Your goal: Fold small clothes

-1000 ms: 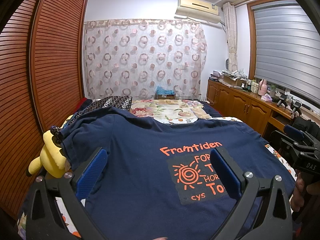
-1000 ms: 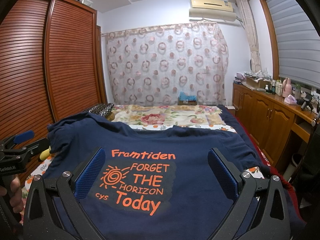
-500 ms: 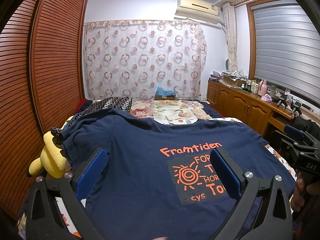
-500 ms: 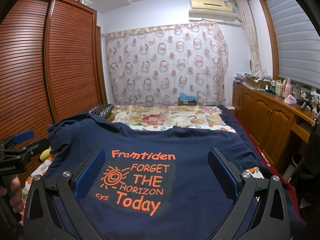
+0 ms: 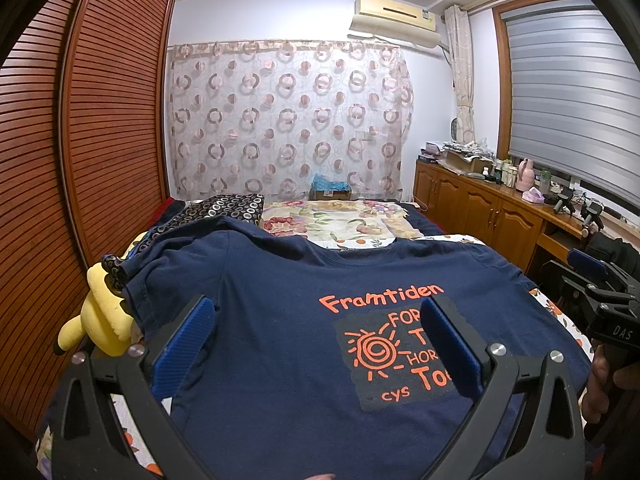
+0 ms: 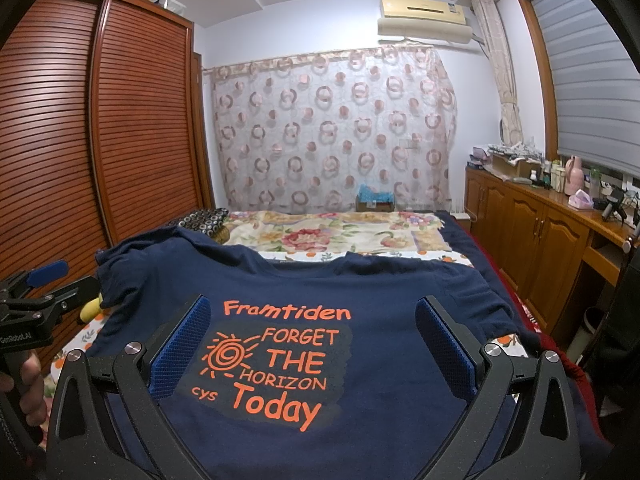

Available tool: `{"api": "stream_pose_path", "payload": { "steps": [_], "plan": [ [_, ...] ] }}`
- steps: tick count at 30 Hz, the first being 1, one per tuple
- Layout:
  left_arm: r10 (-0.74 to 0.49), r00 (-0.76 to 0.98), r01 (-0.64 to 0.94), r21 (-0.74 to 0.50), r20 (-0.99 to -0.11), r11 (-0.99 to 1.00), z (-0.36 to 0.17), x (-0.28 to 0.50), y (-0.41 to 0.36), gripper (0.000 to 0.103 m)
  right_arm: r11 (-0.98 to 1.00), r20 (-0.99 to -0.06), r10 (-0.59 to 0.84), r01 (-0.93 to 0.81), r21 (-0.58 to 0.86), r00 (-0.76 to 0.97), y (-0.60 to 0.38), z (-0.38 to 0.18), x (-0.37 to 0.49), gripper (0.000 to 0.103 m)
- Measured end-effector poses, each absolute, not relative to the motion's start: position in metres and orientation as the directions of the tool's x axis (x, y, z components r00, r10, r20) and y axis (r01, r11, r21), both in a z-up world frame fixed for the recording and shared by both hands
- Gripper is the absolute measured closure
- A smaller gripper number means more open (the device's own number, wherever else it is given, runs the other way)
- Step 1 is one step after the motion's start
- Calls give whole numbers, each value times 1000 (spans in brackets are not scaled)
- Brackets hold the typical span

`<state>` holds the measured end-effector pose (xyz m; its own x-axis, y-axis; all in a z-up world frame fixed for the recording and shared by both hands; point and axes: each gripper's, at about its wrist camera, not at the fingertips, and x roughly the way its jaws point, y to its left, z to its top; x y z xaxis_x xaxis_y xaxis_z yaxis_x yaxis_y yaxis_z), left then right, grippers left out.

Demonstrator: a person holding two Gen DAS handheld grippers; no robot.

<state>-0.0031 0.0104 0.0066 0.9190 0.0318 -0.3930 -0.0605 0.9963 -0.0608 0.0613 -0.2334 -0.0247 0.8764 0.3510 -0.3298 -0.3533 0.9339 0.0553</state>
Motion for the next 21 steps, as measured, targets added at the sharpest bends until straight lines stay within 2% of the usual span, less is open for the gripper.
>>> {"api": "stream_pose_path", "payload": {
  "steps": [12, 21],
  "plan": [
    [34, 919, -62, -58, -393, 996, 6, -3, 10, 0, 933, -330, 353, -355, 56, 876, -233, -26, 62, 0],
    [85, 894, -116, -44, -439, 992, -5, 17, 37, 0, 915, -348, 390, -400, 45, 853, -211, -34, 76, 0]
  ]
}}
